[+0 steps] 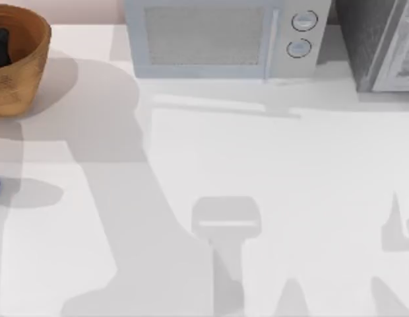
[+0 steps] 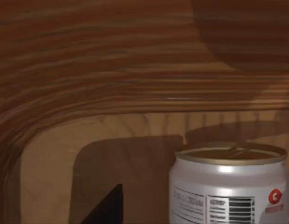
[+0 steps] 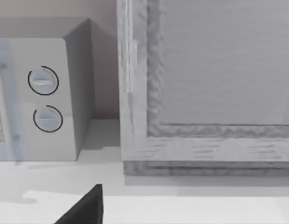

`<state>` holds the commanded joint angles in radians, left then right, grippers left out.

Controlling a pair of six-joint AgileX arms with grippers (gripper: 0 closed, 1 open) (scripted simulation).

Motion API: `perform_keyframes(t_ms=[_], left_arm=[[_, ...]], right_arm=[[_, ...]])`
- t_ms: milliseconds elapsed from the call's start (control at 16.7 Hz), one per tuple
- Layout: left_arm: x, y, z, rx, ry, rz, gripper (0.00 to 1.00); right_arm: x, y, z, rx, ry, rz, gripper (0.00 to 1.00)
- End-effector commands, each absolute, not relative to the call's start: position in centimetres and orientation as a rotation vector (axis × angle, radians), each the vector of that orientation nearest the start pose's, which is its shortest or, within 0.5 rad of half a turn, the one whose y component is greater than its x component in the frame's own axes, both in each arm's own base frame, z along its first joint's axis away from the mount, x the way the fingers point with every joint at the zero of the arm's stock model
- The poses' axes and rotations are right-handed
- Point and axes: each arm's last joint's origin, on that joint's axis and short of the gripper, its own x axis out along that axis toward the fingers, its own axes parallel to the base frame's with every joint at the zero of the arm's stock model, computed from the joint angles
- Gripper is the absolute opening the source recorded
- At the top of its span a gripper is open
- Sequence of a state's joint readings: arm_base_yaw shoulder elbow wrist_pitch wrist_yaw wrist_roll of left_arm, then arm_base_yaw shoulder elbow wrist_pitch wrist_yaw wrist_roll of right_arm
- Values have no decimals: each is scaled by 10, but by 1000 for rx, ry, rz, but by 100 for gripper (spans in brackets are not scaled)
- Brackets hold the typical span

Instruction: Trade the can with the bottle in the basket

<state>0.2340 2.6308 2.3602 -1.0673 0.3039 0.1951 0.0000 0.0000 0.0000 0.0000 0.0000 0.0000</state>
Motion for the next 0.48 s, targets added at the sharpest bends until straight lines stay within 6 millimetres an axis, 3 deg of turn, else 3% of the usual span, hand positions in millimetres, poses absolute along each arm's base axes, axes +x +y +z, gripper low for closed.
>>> perform_keyframes(t_ms=[480], left_arm=[[517,121,126,-193,1273,-164,17]], right_arm=[[106,-1,160,0,0,0,100]])
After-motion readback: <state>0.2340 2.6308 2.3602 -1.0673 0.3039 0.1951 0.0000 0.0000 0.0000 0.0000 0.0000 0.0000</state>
